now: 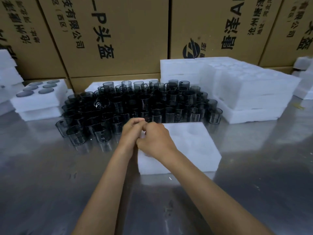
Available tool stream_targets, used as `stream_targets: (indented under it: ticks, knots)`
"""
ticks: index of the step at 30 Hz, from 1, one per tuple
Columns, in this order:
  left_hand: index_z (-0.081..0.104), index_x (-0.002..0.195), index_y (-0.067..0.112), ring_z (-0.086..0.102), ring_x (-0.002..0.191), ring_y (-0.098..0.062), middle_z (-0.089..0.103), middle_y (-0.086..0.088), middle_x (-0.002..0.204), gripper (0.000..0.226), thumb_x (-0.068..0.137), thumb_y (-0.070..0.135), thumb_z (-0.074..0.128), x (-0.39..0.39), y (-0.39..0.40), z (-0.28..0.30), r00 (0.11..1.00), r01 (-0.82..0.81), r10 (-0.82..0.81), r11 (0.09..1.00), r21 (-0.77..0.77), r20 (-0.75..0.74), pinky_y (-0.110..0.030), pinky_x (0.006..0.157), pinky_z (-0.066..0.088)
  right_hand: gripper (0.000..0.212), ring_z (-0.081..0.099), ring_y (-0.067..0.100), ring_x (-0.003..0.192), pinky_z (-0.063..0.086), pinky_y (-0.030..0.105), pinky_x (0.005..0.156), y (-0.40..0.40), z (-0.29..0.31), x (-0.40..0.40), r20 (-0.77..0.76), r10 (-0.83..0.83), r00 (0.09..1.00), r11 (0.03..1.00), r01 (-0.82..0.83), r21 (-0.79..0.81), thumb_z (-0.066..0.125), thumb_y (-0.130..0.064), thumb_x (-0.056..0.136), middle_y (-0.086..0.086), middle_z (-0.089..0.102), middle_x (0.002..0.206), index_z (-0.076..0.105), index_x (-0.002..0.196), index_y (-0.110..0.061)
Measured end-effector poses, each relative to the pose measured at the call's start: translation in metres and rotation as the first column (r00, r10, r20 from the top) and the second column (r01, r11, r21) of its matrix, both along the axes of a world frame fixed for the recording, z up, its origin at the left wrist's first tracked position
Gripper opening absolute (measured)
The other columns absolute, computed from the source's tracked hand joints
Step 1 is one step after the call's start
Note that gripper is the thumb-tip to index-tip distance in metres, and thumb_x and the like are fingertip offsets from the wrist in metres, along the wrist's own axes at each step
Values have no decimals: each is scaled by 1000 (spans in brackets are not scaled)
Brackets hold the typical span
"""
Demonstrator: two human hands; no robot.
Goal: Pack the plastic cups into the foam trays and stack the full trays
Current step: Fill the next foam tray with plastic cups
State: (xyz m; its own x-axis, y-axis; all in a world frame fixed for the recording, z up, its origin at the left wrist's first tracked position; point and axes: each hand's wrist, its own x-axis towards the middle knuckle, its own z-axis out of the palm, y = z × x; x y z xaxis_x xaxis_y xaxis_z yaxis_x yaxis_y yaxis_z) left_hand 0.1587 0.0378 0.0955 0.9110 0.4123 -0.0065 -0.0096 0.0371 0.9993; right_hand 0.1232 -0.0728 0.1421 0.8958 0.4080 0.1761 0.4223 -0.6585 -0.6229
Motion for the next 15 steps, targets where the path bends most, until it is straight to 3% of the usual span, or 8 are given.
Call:
stream_targets:
  ticks: [2,5,8,11,15]
  knots:
    - [74,87,25,67,89,-21,72,-4,88,13,82,15,67,-2,12,0,1000,17,-17,1000,2,-23,-38,82,53,9,54,12,61,36,12,41,0,-1,2,-47,40,998,998,-38,48,60,-11,85,2,58,67,65,85,-4]
    - [73,95,21,69,82,-24,74,-9,88,28,66,21,70,-6,21,0,995,49,-50,999,-17,-83,-40,75,54,19,55,13,64,46,25,58,-6,1,11,-91,76,993,987,-62,148,61,-15,85,-1,61,65,68,68,-13]
    - [73,97,23,69,74,-22,74,-9,88,27,71,19,73,-6,24,-1,993,33,-38,999,-39,-111,-37,70,56,18,67,9,89,52,24,78,-19,4,32,-38,-49,998,978,56,203,62,-19,86,-9,76,89,77,80,-27]
    - [72,99,23,65,62,-15,72,-2,76,20,81,14,71,-5,24,-3,994,28,-33,998,-48,-105,-27,58,49,19,63,18,107,52,32,90,-31,7,63,8,-192,981,964,187,191,60,-19,89,-10,75,95,75,83,-27]
    - [71,102,21,72,81,-17,77,2,88,18,86,12,70,-3,28,-3,990,84,-83,996,1,-114,-31,69,54,17,58,23,117,53,37,91,-28,5,105,16,-267,964,962,265,66,61,-14,88,0,70,114,73,94,-26]
